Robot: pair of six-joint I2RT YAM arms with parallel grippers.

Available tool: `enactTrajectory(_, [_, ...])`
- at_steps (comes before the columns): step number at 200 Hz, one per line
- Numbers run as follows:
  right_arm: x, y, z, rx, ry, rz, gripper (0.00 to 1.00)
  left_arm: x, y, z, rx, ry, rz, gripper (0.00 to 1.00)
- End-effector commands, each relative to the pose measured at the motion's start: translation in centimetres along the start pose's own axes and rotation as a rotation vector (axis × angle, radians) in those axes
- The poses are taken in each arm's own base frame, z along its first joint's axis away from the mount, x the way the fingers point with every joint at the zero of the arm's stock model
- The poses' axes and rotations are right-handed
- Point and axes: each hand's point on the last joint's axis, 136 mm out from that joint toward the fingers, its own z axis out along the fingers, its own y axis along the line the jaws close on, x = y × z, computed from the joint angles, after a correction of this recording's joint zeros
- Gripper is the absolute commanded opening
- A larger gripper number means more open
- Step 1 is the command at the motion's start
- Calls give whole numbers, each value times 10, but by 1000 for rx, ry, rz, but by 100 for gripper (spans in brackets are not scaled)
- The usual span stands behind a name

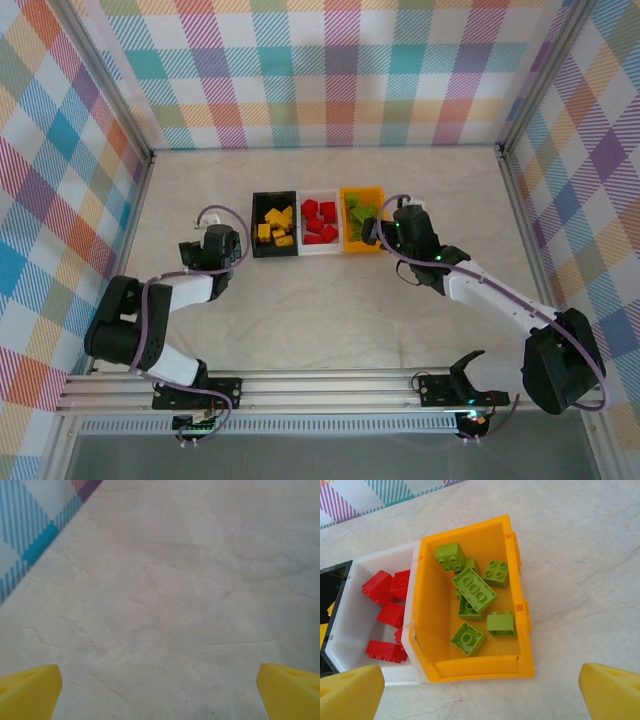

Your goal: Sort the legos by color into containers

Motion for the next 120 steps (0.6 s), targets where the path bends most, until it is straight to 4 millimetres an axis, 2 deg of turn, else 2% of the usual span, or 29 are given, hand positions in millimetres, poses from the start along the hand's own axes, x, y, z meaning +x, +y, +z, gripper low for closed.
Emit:
enactTrajectory(1, [-14,0,-7,-25,-94,-54,100,-24,-12,1,85,-120,-33,100])
enactTrajectory(39, [-22,7,-16,-107,-195,-146,100,-21,-14,8,169,-90,-67,100])
enactTrajectory(45, [-22,8,-16,-116,-205,-167,100,-20,-16,6,211,-102,-79,100])
enactTrajectory(52, [-25,9,-18,-122,-232,-193,100,-7,-23,3,297,-119,-81,100])
enactTrajectory(61, [-28,7,-20,-111,-252,-205,100,-13,-25,-8,341,-233,-86,100])
enactTrajectory(70, [-31,1,-22,-75,-261,-208,100,-5,-16,-4,288,-159,-103,100])
enactTrajectory(79, [-35,-4,-25,-46,-271,-219,100,-12,-6,7,204,-166,-136,100])
enactTrajectory(107, [-55,-29,-36,16,-338,-205,100,-10,-7,6,203,-144,-128,100])
enactTrajectory(120, [-65,-50,-41,89,-373,-228,100,-10,-7,6,204,-143,-128,100])
